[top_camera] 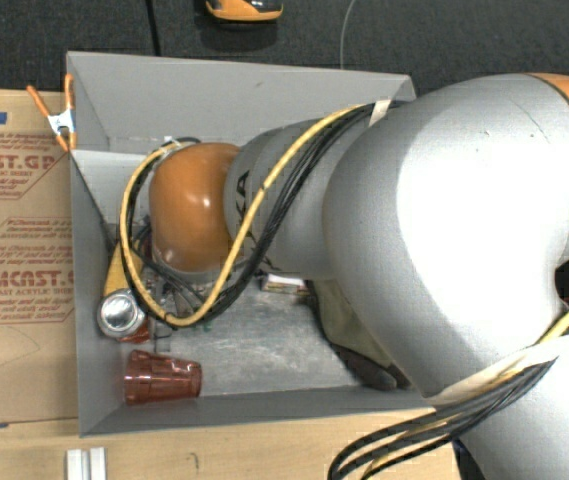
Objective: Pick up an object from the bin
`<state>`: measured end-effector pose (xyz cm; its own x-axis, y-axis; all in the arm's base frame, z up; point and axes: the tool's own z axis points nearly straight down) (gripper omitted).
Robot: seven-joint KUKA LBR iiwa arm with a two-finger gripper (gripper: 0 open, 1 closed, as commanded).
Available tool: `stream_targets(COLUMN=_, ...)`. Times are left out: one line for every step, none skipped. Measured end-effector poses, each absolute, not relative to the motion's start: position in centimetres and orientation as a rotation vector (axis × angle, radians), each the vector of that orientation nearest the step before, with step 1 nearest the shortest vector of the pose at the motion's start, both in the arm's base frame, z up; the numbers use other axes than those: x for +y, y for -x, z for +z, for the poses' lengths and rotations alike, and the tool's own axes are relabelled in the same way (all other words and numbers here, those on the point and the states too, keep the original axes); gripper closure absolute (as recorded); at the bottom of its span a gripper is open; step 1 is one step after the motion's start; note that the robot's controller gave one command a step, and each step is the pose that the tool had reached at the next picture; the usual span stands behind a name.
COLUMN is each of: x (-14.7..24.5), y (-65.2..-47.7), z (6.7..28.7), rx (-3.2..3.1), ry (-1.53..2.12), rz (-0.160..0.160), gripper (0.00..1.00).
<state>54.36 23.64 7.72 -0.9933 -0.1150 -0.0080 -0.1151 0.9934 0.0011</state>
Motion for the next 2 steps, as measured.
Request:
stream_targets(x=23.6, y=-53.8, z=12.3, rx=3.142, ry=0.178, rz=-0.002, gripper=1.00)
stream_targets(x=23.8, y=-55.0, z=16.1, rx=3.128, ry=0.193, rz=0.004, gripper=1.00)
